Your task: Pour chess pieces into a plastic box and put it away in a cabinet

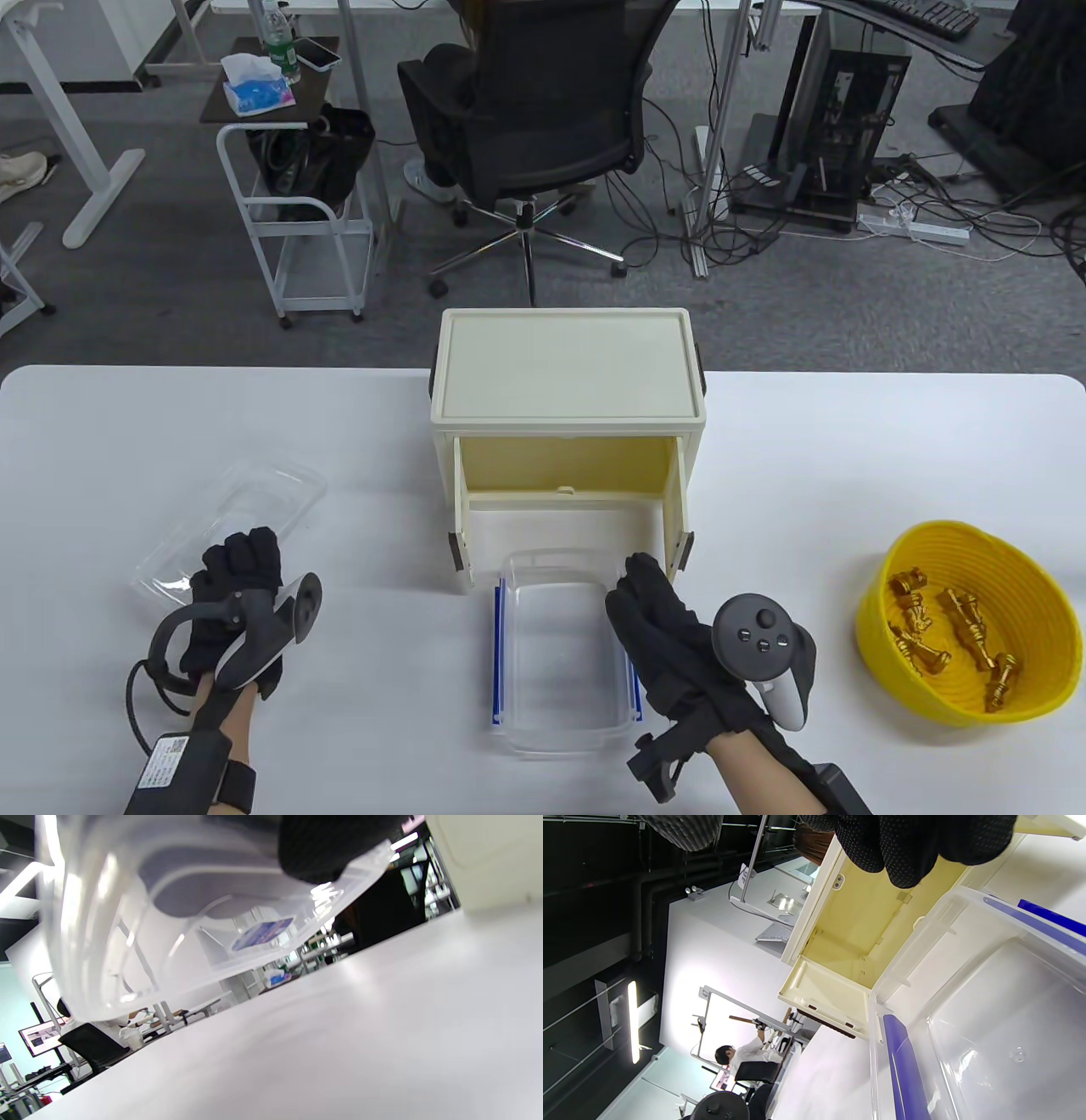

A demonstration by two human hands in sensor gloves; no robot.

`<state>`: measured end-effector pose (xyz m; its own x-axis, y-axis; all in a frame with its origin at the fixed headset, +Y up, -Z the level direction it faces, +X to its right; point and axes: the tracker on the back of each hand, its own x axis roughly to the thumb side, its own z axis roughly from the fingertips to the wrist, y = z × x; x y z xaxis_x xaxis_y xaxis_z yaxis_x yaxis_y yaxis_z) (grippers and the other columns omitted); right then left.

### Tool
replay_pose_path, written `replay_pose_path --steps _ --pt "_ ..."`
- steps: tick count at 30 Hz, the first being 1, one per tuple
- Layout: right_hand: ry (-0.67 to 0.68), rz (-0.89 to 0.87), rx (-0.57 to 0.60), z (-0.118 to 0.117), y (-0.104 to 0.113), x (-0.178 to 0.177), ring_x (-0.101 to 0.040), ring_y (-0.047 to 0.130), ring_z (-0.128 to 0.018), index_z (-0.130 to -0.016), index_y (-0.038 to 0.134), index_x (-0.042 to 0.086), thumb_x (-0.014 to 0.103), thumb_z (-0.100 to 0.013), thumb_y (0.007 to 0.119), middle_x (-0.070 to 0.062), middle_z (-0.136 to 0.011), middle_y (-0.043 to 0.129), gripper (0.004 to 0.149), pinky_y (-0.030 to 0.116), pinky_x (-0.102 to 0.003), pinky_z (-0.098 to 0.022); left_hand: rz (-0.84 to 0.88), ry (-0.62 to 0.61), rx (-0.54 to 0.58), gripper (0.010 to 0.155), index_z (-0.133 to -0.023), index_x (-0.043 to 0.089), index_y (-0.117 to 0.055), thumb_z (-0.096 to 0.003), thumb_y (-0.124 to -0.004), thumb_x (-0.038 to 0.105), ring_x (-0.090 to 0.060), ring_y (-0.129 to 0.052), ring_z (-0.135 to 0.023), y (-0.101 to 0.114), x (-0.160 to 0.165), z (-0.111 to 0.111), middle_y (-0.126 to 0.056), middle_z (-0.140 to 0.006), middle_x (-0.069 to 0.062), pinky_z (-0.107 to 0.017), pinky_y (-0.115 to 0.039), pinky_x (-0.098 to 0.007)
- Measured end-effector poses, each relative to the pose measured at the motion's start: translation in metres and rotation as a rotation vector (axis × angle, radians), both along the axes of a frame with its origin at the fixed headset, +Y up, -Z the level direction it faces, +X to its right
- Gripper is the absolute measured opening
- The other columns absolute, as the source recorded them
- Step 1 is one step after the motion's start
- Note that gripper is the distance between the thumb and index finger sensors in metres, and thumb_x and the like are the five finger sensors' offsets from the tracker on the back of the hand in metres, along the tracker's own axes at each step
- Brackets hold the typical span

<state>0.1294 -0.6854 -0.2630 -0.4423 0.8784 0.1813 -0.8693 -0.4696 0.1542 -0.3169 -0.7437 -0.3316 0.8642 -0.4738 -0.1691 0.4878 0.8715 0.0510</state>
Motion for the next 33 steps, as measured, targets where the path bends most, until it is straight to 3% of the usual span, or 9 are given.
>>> replay_pose_path --steps 8,17,23,29,33 --pt "0.004 0.022 -0.014 -0.001 -0.004 -0.002 -0.059 0.069 -0.085 -0.11 0.034 -0.011 0.051 -0.064 0.054 -0.041 -0.101 0.057 0.08 0.069 -0.065 -0.061 0.064 0.067 -0.108 0.062 -0.109 0.017 -0.043 -0.0546 -0.073 0.022 -0.032 -0.085 -0.095 -0.009 -0.006 -0.003 -0.07 -0.11 -0.01 -0.067 -0.082 -0.044" --pt "0.005 0.028 -0.013 -0.001 -0.006 -0.002 -0.059 0.069 -0.085 -0.11 0.034 -0.011 0.051 -0.064 0.055 -0.041 -0.101 0.057 0.08 0.069 -0.065 -0.061 0.057 0.057 -0.222 0.063 -0.109 0.018 -0.043 -0.0544 -0.075 0.025 -0.032 -0.085 -0.095 -0.02 0.008 -0.006 -0.068 -0.111 -0.011 -0.067 -0.082 -0.044" --pt "0.004 0.026 -0.013 -0.002 -0.006 -0.002 -0.059 0.07 -0.084 -0.11 0.035 -0.011 0.05 -0.064 0.055 -0.041 -0.101 0.057 0.079 0.069 -0.065 -0.06 -0.028 0.067 -0.394 0.059 -0.11 0.021 -0.044 -0.0565 -0.069 0.027 -0.032 -0.084 -0.095 -0.037 0.024 -0.009 -0.068 -0.112 -0.012 -0.069 -0.079 -0.046" --pt "-0.02 -0.013 0.034 0.001 -0.002 0.001 -0.057 0.073 -0.083 -0.11 0.038 -0.01 0.05 -0.064 0.056 -0.039 -0.1 0.061 0.078 0.07 -0.064 -0.06 -0.061 0.061 -0.39 0.06 -0.11 0.02 -0.043 -0.0567 -0.068 0.029 -0.032 -0.083 -0.097 -0.038 0.025 -0.008 -0.067 -0.113 -0.011 -0.071 -0.076 -0.05" --pt "-0.07 -0.087 0.106 0.006 0.011 0.008 -0.053 0.076 -0.082 -0.109 0.04 -0.008 0.053 -0.063 0.056 -0.036 -0.099 0.064 0.079 0.073 -0.061 -0.06 -0.01 0.086 -0.346 0.065 -0.112 0.022 -0.039 -0.057 -0.068 0.04 -0.033 -0.077 -0.102 -0.029 0.021 -0.007 -0.062 -0.116 -0.01 -0.072 -0.072 -0.053"
